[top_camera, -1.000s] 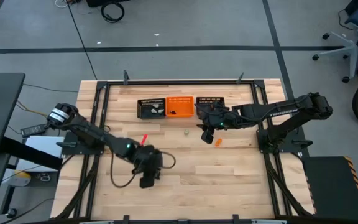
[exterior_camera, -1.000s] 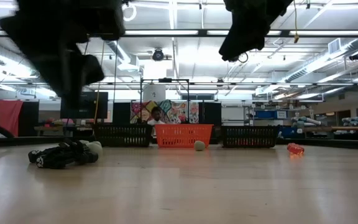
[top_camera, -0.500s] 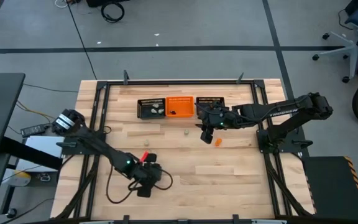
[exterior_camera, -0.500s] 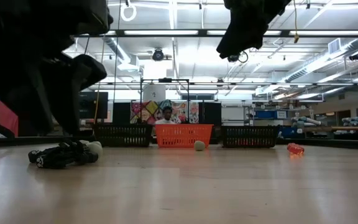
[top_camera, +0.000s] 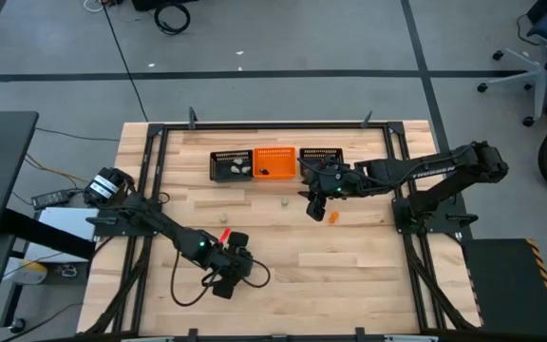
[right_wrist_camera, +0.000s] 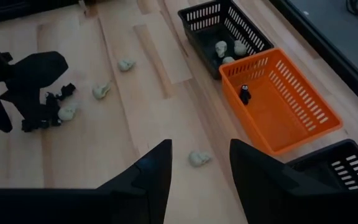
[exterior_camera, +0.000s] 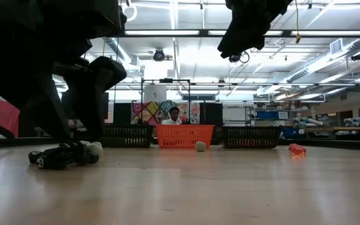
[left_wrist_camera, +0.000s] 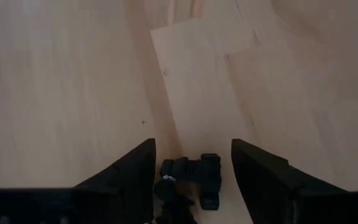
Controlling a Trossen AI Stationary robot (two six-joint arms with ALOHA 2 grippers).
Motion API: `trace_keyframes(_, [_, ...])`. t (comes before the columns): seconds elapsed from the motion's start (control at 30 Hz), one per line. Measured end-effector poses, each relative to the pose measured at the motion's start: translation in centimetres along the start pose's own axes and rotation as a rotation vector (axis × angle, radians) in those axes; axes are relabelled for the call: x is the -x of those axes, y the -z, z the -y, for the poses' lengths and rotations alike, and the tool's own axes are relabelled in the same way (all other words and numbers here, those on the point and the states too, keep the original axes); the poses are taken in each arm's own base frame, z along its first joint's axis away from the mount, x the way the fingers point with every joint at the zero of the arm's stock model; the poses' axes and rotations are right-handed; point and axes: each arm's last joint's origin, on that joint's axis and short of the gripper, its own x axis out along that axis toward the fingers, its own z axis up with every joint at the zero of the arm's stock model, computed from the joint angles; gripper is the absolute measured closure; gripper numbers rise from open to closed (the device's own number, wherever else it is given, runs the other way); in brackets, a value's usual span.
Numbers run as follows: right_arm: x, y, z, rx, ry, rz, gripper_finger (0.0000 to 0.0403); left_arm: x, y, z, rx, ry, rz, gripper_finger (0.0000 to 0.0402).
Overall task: Sort Halloween decoration
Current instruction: Put the black skeleton toy into the orange bin
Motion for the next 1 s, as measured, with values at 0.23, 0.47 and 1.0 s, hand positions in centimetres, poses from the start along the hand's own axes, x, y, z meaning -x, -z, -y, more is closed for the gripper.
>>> trace_keyframes(0.23, [0.0,0.0,0.0,-0.001,-0.001,0.004,0.0238,0.0,0.0,0.0,-0.003,0.002,-0.002,0.0195])
trace_keyframes(0.47, [0.0,-0.1,0.0,-0.002,-0.001,0.006,0.0238,-1.0,0.4,0.2,-0.007,0.018,-0.037,0.0196])
trace_keyframes(1.0, [0.0,0.0,-0.1,0.002,-0.001,0.000,0.0238,-1.9,1.3,0.1,0.015,0.019,-0.134,0.0295])
